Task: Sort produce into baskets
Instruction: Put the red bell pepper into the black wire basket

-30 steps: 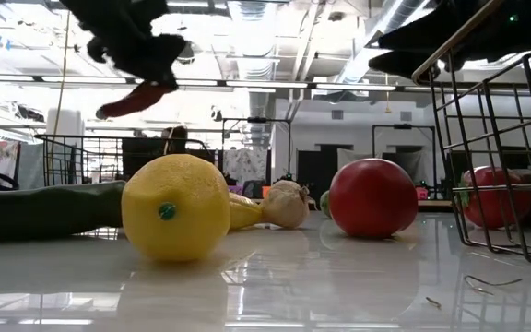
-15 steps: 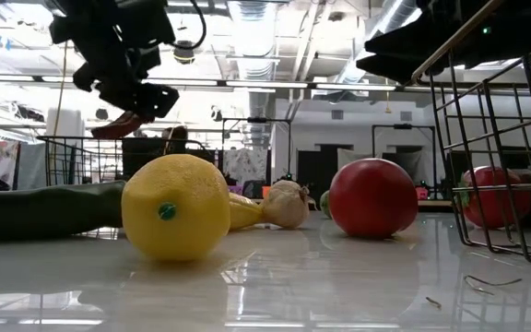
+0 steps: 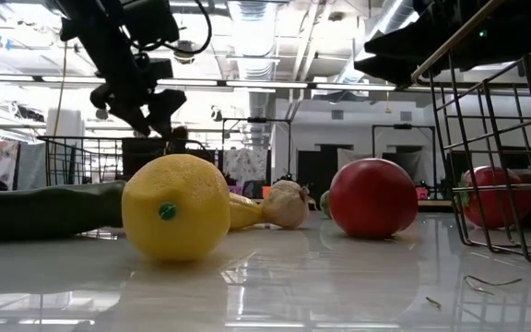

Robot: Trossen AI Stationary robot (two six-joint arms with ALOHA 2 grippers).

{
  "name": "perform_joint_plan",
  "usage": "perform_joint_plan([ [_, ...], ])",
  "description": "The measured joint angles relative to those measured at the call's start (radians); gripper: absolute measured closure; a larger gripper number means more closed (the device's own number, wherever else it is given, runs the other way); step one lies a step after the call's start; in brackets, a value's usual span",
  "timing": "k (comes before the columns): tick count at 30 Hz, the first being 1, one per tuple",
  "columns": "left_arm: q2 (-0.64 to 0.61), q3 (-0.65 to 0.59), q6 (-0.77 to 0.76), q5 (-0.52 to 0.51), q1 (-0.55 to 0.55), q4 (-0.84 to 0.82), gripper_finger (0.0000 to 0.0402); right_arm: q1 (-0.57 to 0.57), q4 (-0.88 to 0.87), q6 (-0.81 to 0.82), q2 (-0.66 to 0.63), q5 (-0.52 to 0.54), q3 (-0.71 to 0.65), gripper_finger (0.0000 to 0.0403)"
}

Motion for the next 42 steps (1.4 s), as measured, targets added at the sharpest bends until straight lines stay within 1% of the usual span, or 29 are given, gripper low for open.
perform_joint_plan([
  [2,0.0,0.021,0.027,-0.002,-0.022,0.005,0.0141,0.0,-0.003,0.0,0.0,0.0,0.0,0.0092],
  [5,0.0,0.039,0.118,0.0,-0.084,0.048,0.0141,0.0,-0.017,-0.001,0.0,0.0,0.0,0.0092],
  [7,0.009,0.04,0.173,0.016,-0.142,0.108,0.0141,0.0,-0.034,-0.001,0.0,0.0,0.0,0.0092],
  [9,0.033,0.04,0.19,0.048,-0.198,0.151,0.0141,-0.001,-0.046,-0.006,0.0,-0.009,0.0,0.0092],
  [12,0.081,0.04,0.142,0.085,-0.256,0.181,0.0141,0.0,-0.044,-0.009,0.0,-0.049,0.0,0.0092],
  [16,0.155,0.04,0.079,0.164,-0.297,0.216,0.0141,0.001,-0.042,-0.008,0.0,-0.108,0.0,0.0092],
  [18,0.193,0.04,0.045,0.183,-0.318,0.218,0.0141,0.008,-0.046,-0.006,0.0,-0.12,0.0,0.0092],
  [20,0.224,0.04,0.006,0.175,-0.344,0.234,0.0141,0.017,-0.051,-0.005,0.0,-0.123,0.0,0.0092],
  [22,0.244,0.04,-0.039,0.141,-0.376,0.23,0.0141,0.027,-0.058,-0.005,0.0,-0.121,0.0,0.0092],
  [24,0.251,0.04,-0.073,0.1,-0.413,0.231,0.0141,0.034,-0.064,-0.004,0.0,-0.108,0.0,0.0092],
  [26,0.25,0.04,-0.08,0.083,-0.44,0.226,0.0141,0.033,-0.063,-0.004,0.0,-0.105,0.0,0.0092],
  [29,0.25,0.04,-0.099,0.094,-0.457,0.162,0.0141,0.031,-0.056,-0.008,0.0,-0.101,0.0,0.0092],
  [32,0.25,0.039,-0.15,0.055,-0.46,0.078,0.0141,0.023,-0.056,-0.008,0.0,-0.1,0.0,0.0092],
  [34,0.25,0.017,-0.175,0.042,-0.46,0.074,0.0141,0.023,-0.058,-0.008,0.0,-0.1,0.0,0.0092],
  [37,0.25,-0.035,-0.158,0.054,-0.467,0.121,0.0141,0.026,-0.058,-0.008,0.0,-0.098,-0.008,0.0092],
  [39,0.25,-0.07,-0.144,0.055,-0.469,0.188,0.0141,0.026,-0.059,-0.009,0.0,-0.097,-0.01,0.0092],
  [42,0.25,-0.088,-0.066,0.087,-0.447,0.307,0.0141,0.024,-0.039,-0.011,0.0,-0.098,-0.01,0.0092],
])
